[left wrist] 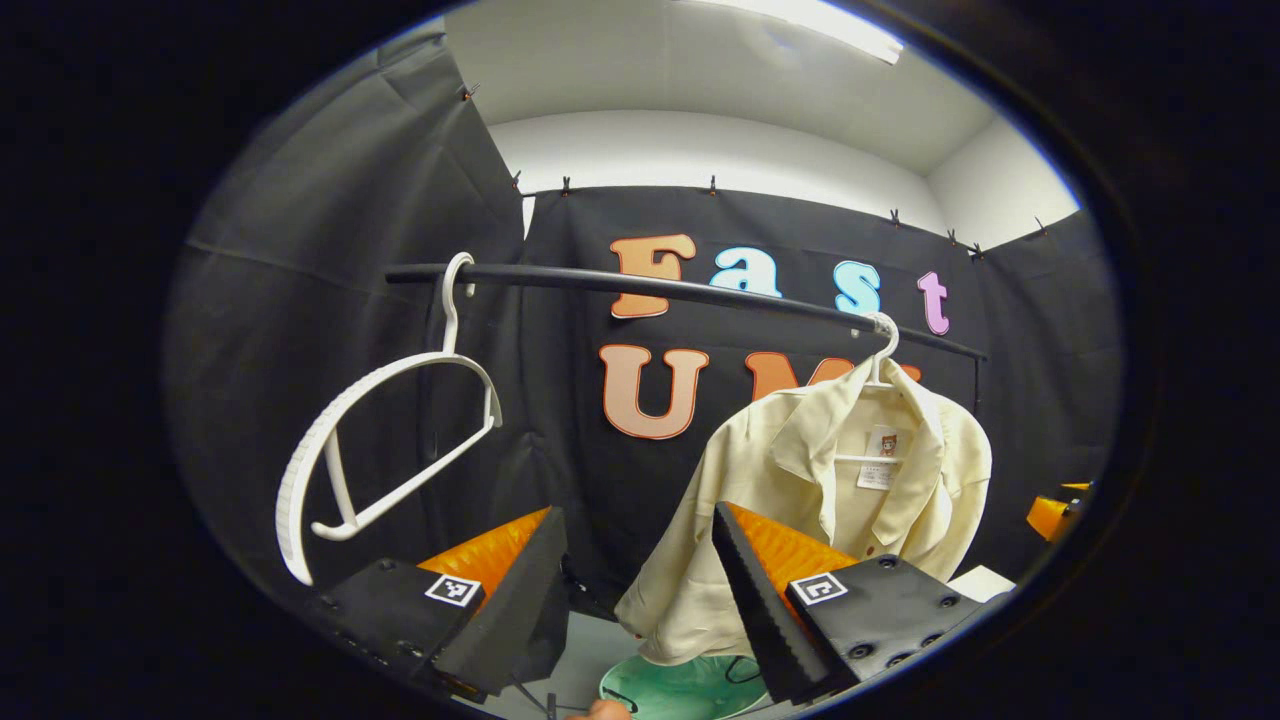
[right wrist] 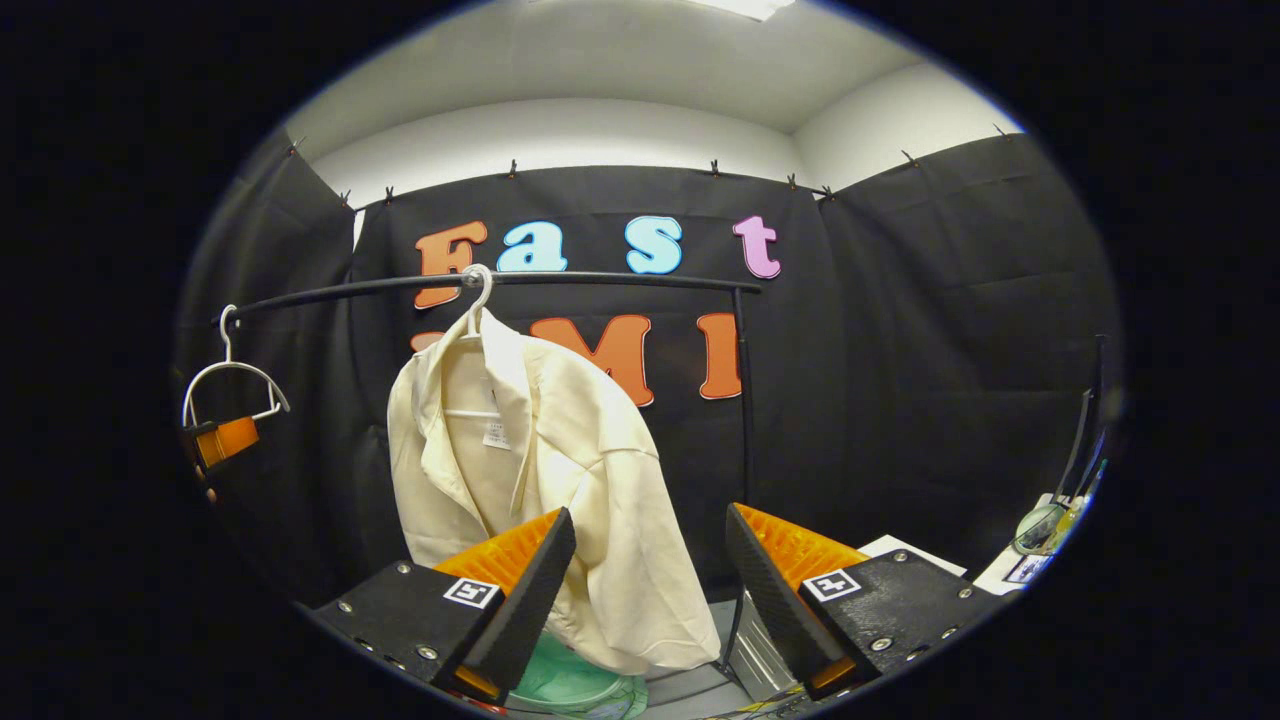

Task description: Grasp the clothes on the hanger with both hands and then place them into the laundry hamper below.

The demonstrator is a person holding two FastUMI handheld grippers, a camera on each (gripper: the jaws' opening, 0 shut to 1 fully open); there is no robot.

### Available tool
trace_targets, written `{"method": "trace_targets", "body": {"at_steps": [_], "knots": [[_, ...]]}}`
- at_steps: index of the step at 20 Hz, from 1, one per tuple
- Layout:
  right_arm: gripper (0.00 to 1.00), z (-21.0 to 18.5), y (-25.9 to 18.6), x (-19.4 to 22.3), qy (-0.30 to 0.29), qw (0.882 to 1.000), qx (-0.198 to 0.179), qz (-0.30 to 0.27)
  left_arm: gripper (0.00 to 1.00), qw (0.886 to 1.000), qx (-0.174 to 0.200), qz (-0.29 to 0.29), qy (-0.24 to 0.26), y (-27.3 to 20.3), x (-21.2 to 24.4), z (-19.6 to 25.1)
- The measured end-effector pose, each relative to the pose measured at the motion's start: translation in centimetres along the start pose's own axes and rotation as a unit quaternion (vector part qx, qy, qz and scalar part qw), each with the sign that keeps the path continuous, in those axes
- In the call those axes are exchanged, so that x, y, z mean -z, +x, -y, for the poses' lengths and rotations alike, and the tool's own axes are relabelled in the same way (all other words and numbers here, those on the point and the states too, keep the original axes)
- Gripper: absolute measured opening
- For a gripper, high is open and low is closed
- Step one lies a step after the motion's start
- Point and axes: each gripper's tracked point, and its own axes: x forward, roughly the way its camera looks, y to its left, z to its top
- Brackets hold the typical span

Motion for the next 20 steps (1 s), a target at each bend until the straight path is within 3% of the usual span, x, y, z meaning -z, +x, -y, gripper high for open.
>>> {"method": "trace_targets", "body": {"at_steps": [14,15,16,20], "knots": [[0.94,-7.5,5.6,2.2,-0.016,0.997,-0.063,-0.03,0.96,1.0,-0.025,-0.019,0.003,-0.1,1.6,-2.4],[0.95,-8.0,6.2,2.4,-0.017,0.997,-0.068,-0.033,0.93,0.999,-0.028,-0.018,0.007,-0.2,1.6,-2.7],[0.95,-8.5,6.7,2.4,-0.017,0.997,-0.071,-0.034,0.96,0.999,-0.03,-0.018,0.01,-0.2,1.7,-2.9],[0.95,-9.6,9.2,2.5,-0.018,0.997,-0.067,-0.04,0.96,0.999,-0.033,-0.02,0.005,0.2,1.8,-3.6]]}}
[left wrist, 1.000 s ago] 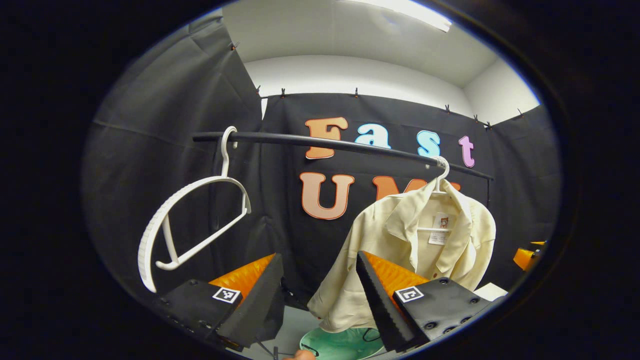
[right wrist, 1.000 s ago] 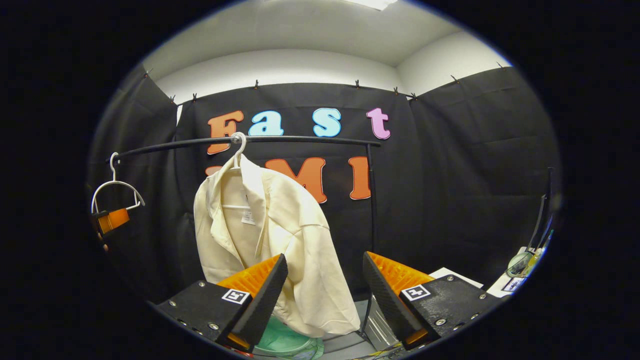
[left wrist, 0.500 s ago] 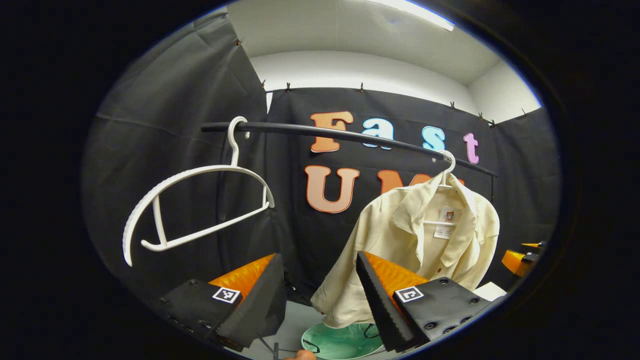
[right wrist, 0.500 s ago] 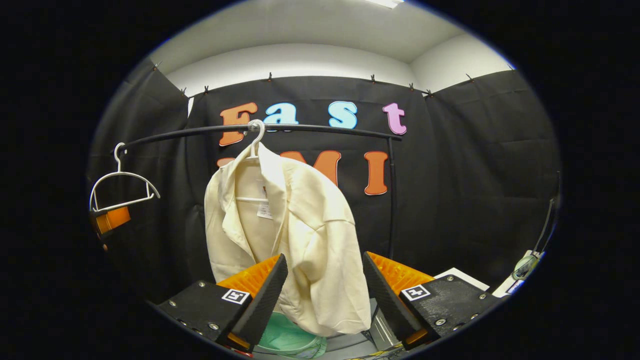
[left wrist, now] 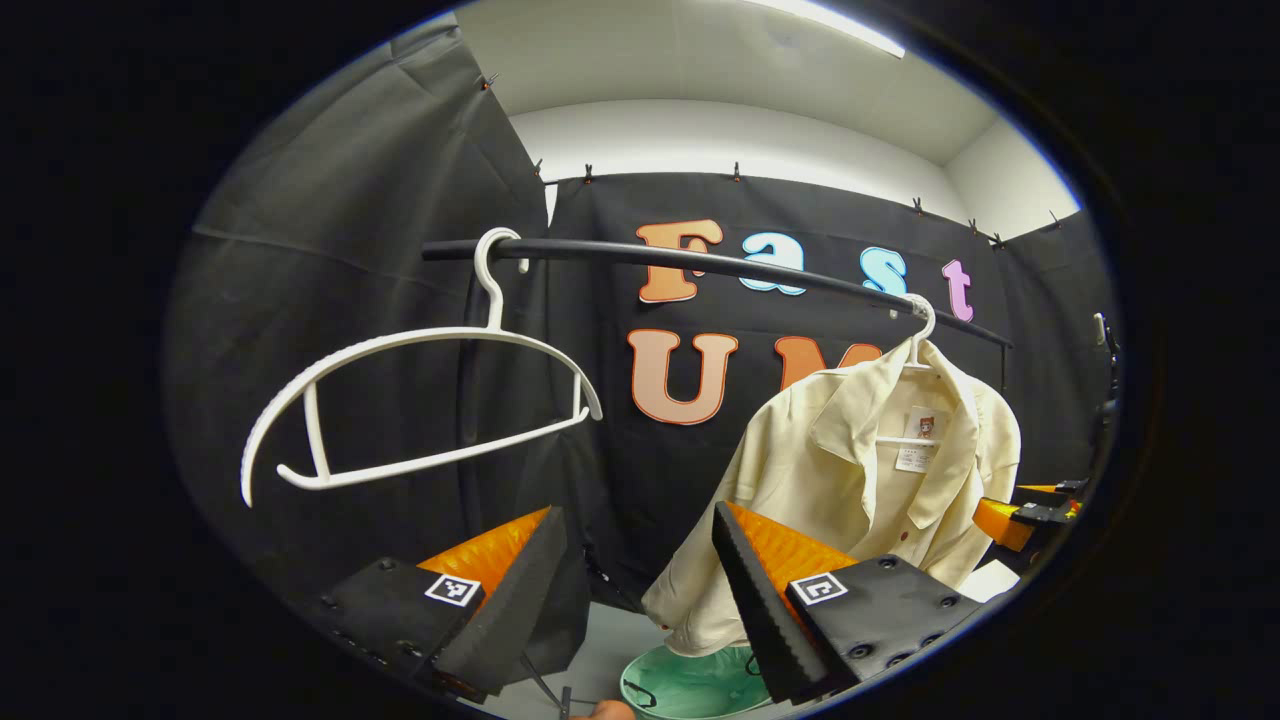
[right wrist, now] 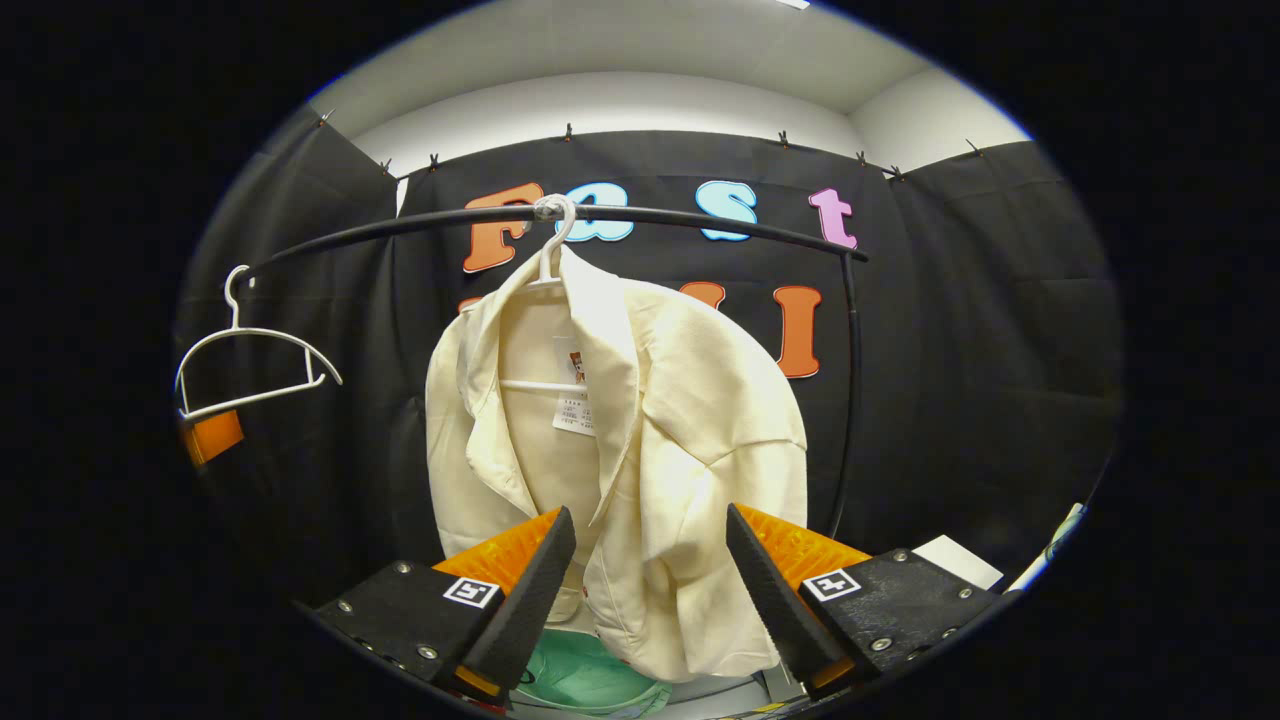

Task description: Grasp the clothes on the hanger with both hands and then place them into the laundry hamper below.

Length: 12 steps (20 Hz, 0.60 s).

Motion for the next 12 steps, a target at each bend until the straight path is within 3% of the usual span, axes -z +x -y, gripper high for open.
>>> {"method": "trace_targets", "body": {"at_steps": [3,4,6,11,12], "knots": [[0.95,-0.6,1.9,-0.3,0.005,1.0,0.003,-0.004,1.0,1.0,-0.002,0.0,-0.003,-0.1,-0.1,-0.5],[0.95,-0.6,2.6,-0.3,0.002,1.0,0.007,-0.006,0.93,1.0,-0.004,0.001,-0.003,0.0,0.0,-0.8],[0.94,-0.8,3.6,-0.5,0.001,1.0,0.01,-0.006,0.96,1.0,-0.007,0.001,-0.002,0.2,-0.1,-1.1],[0.95,-0.8,5.9,-0.3,0.0,1.0,0.03,-0.008,0.93,1.0,-0.011,0.005,0.001,0.5,-0.5,-1.8],[0.95,-0.7,6.4,-0.2,0.004,0.999,0.034,-0.009,0.96,1.0,-0.012,0.003,0.002,0.7,-0.3,-1.8]]}}
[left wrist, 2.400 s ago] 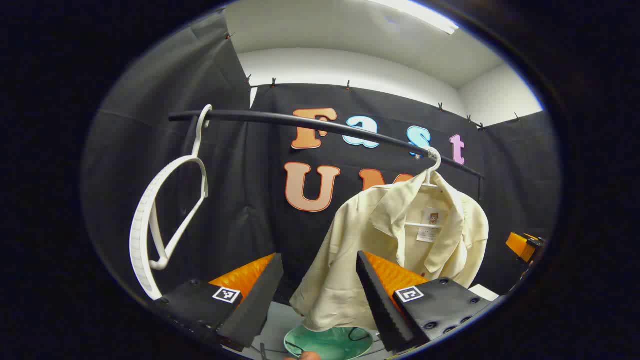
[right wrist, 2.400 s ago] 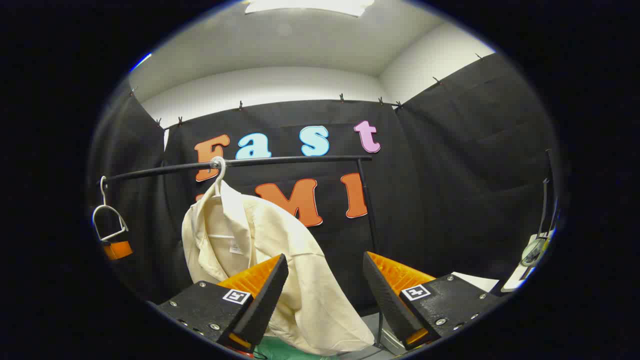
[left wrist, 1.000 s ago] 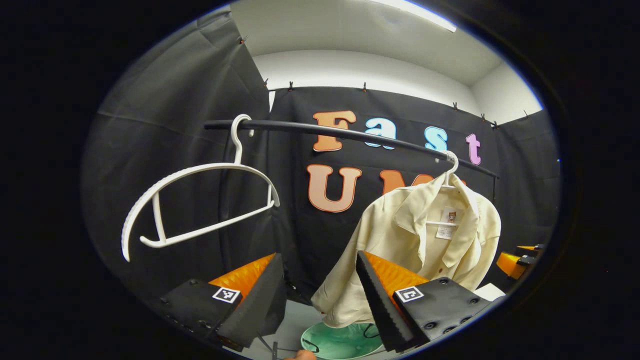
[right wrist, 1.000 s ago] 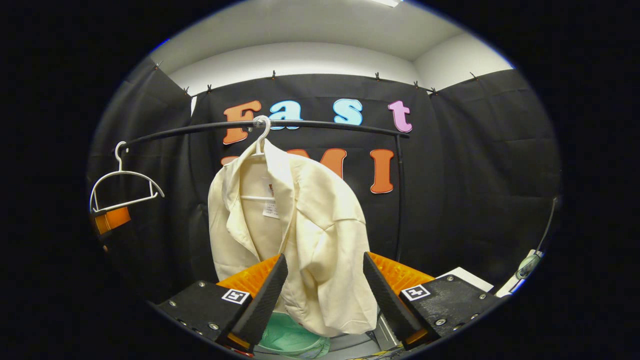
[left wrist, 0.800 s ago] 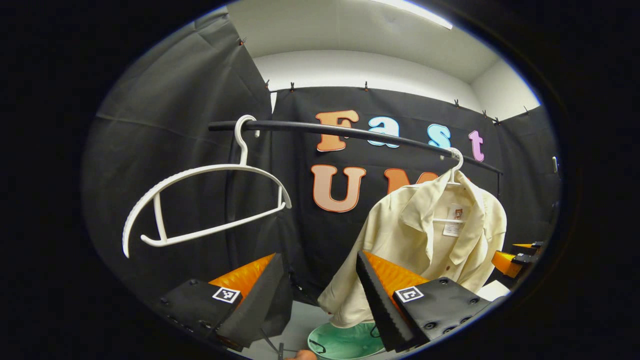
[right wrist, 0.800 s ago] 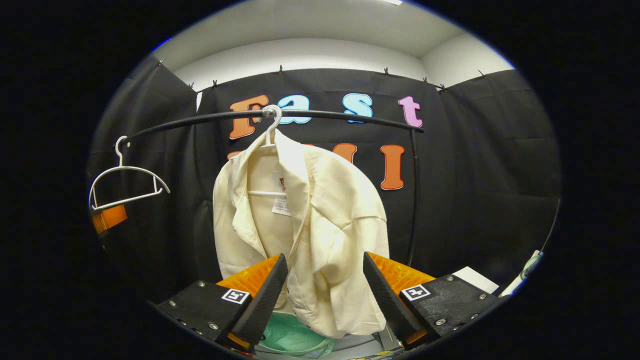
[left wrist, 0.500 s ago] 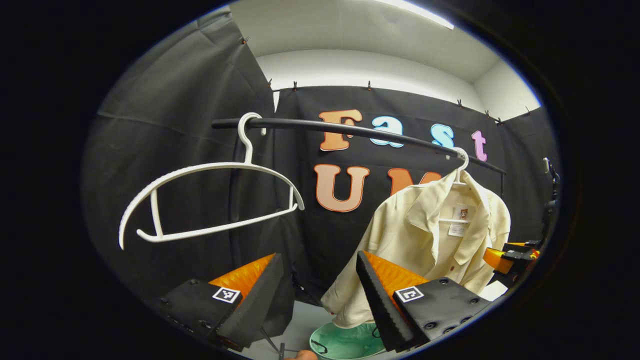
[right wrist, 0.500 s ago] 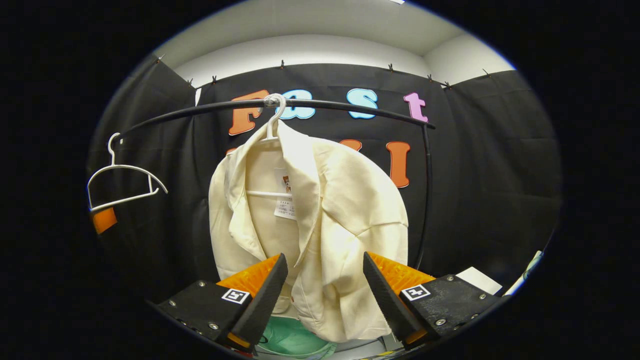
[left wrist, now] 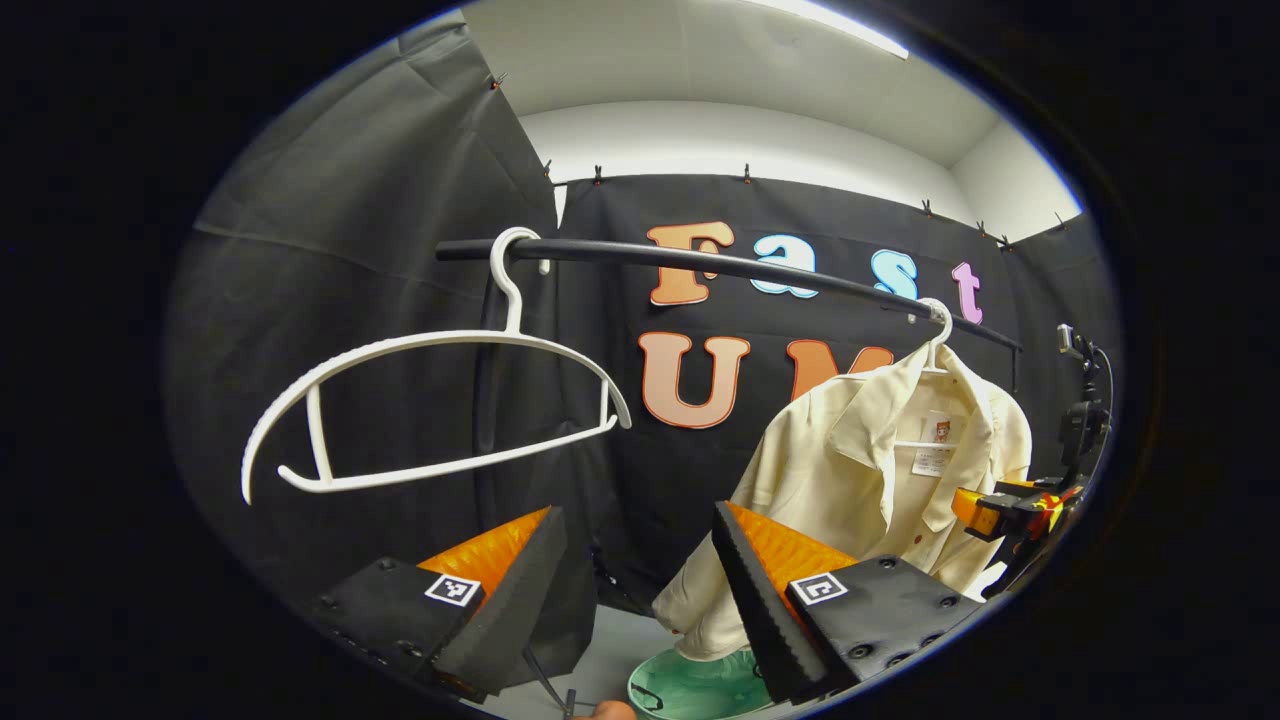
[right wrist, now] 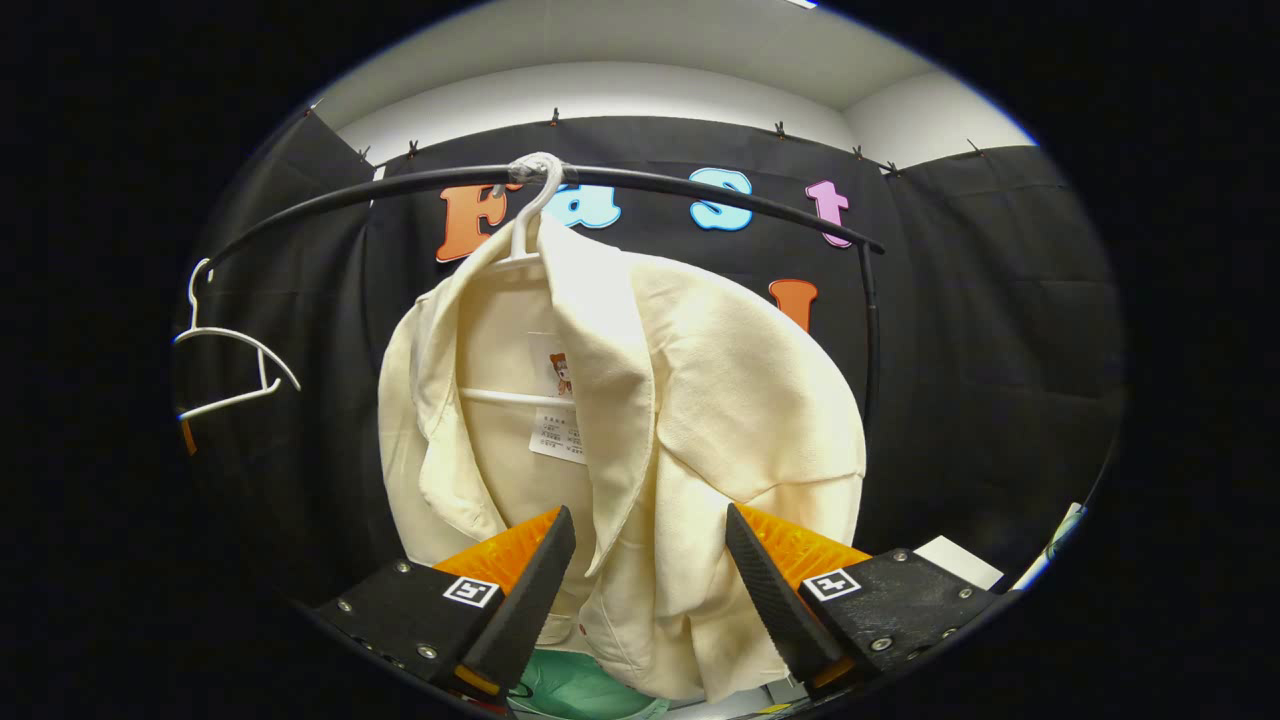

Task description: Grasp the clothes on the hanger with both hands and then place them into the laundry hamper below.

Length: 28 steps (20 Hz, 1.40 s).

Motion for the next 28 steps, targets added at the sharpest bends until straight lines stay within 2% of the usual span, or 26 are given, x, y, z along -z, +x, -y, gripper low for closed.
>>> {"method": "trace_targets", "body": {"at_steps": [8,11,12,14,15,16,17,23,26,27,28], "knots": [[0.94,0.1,3.2,0.7,-0.014,0.999,0.031,-0.01,0.96,1.0,-0.011,-0.013,-0.001,0.3,0.8,-1.1],[0.85,0.2,3.9,1.1,-0.015,0.999,0.034,-0.019,0.96,1.0,-0.016,-0.016,0.002,0.3,0.7,-1.5],[0.84,0.1,3.9,1.2,-0.014,0.999,0.032,-0.021,0.93,1.0,-0.017,-0.015,0.003,0.3,0.7,-1.5],[0.77,0.3,4.3,1.3,-0.012,0.999,0.028,-0.025,0.96,1.0,-0.019,-0.016,0.003,0.3,0.8,-1.7],[0.69,0.4,4.4,1.3,-0.011,0.999,0.028,-0.027,0.96,1.0,-0.02,-0.02,0.004,0.4,0.9,-1.8],[0.66,0.5,4.5,1.3,-0.01,0.999,0.026,-0.027,0.96,1.0,-0.02,-0.023,0.004,0.3,1.1,-1.8],[0.57,0.4,4.6,1.4,-0.009,0.999,0.024,-0.028,0.96,1.0,-0.019,-0.024,0.004,0.4,1.1,-1.7],[0.22,0.7,3.7,1.5,-0.001,1.0,0.006,-0.025,0.96,1.0,-0.007,-0.029,0.007,0.7,1.2,-0.7],[0.12,0.5,2.7,1.3,0.009,1.0,-0.014,-0.021,0.97,0.999,0.014,-0.03,0.003,0.9,1.3,0.7],[0.05,0.5,2.0,1.1,0.012,1.0,-0.02,-0.016,0.97,0.999,0.027,-0.025,0.001,0.9,1.1,1.7],[0.04,0.7,1.6,1.0,0.01,1.0,-0.023,-0.011,0.94,0.999,0.037,-0.019,0.001,1.0,0.9,2.3]]}}
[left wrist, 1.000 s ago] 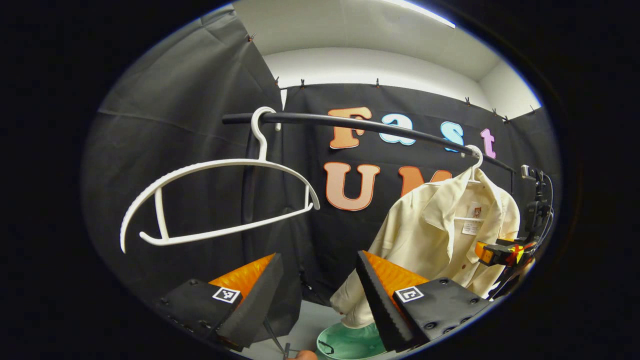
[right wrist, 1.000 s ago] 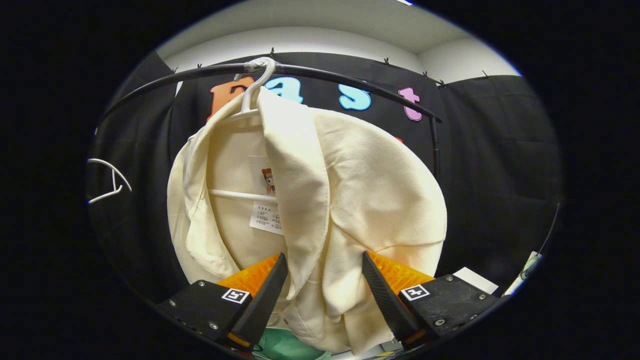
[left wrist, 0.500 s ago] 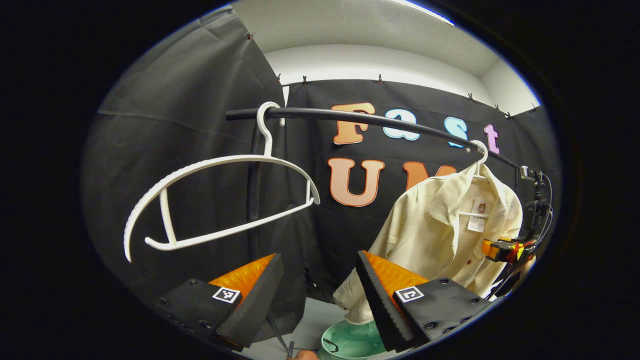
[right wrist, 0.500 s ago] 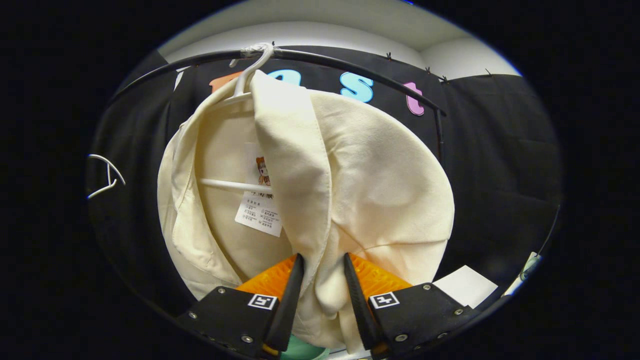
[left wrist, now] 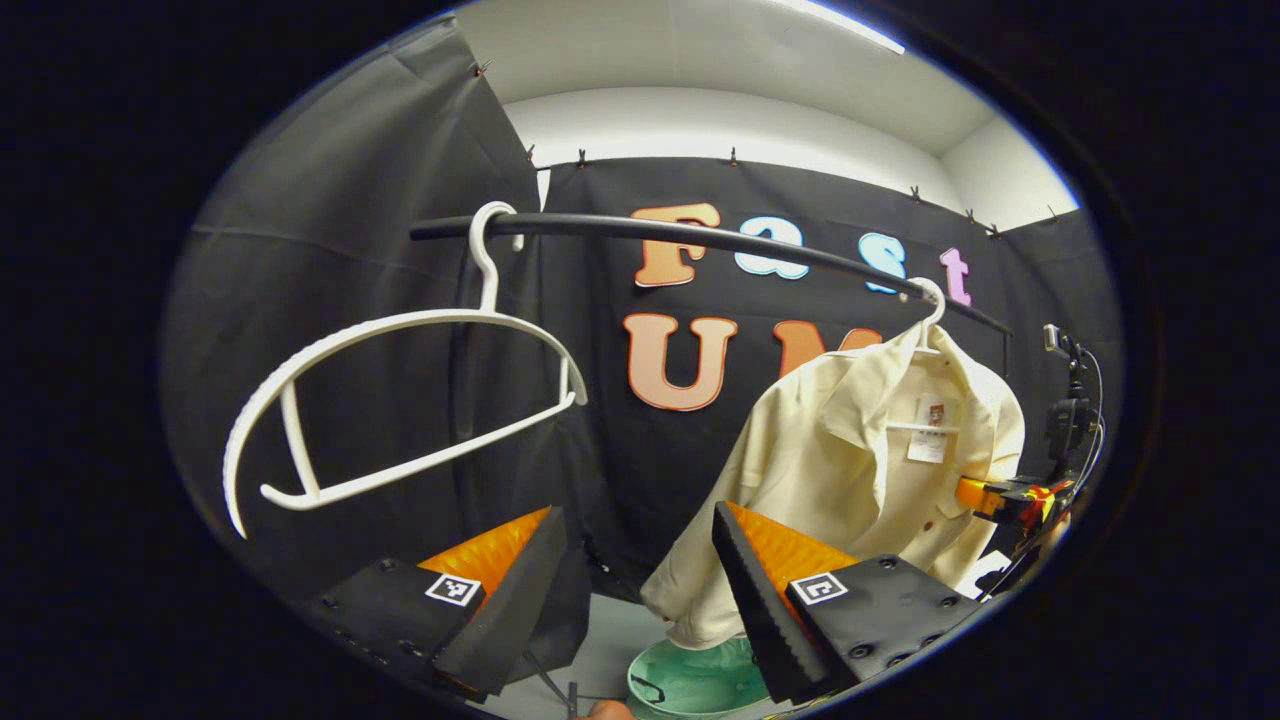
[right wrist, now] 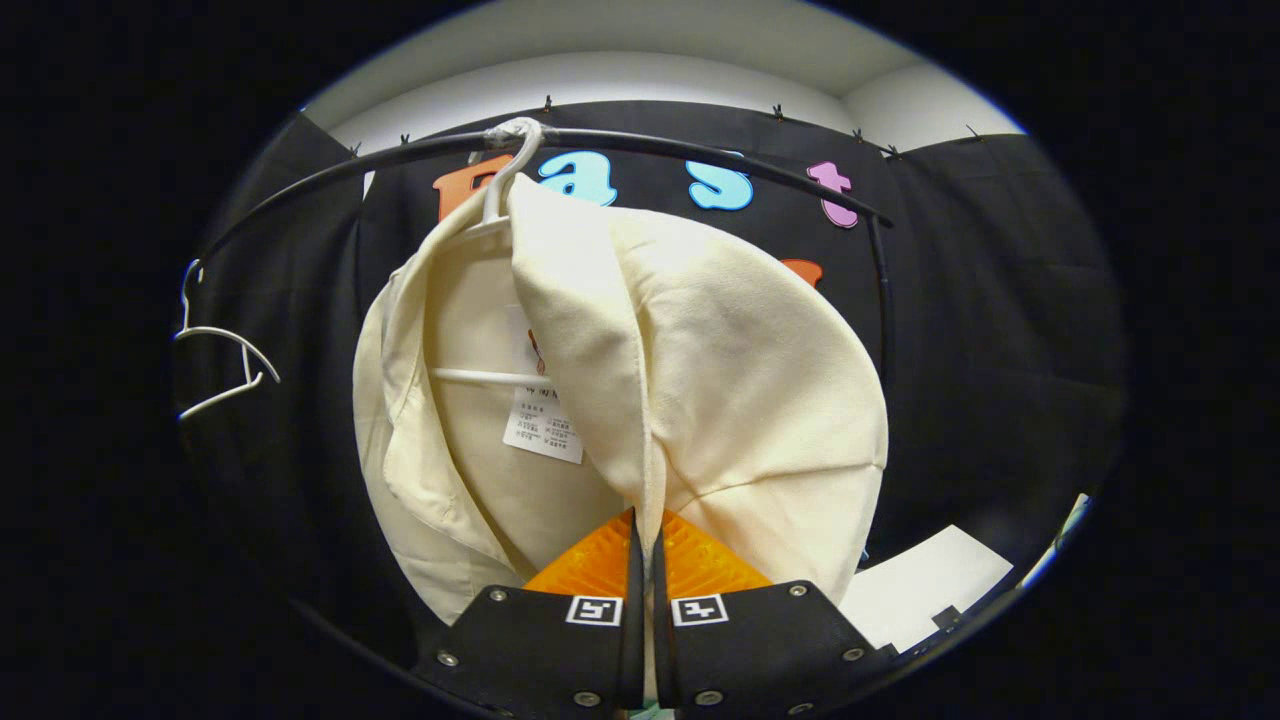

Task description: Grasp the clothes on the hanger with both hands and then place them into the laundry hamper below.

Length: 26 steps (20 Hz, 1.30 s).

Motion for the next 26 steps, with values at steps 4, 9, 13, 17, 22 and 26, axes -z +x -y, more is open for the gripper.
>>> {"method": "trace_targets", "body": {"at_steps": [4,9,13,17,22,26], "knots": [[0.0,0.2,-1.3,-0.1,-0.016,1.0,-0.007,-0.001,0.93,1.0,0.025,0.003,0.001,1.0,0.2,2.8],[0.0,0.6,-3.1,-0.3,-0.004,1.0,-0.009,0.001,0.93,0.998,0.066,-0.006,-0.004,2.1,0.8,6.4],[0.0,1.1,-4.1,-0.5,-0.003,1.0,-0.01,0.003,0.94,0.994,0.106,-0.015,-0.015,3.5,1.2,10.3],[0.0,1.8,-5.2,-1.0,0.002,1.0,-0.009,0.007,0.93,0.988,0.151,-0.02,-0.012,4.7,1.4,14.6],[0.0,2.1,-5.8,-1.2,-0.009,1.0,-0.012,0.007,1.0,0.981,0.189,-0.042,-0.017,7.3,3.0,18.8],[0.0,2.6,-6.4,-1.5,-0.006,1.0,-0.013,0.008,0.96,0.98,0.196,-0.042,-0.009,9.1,3.9,20.2]]}}
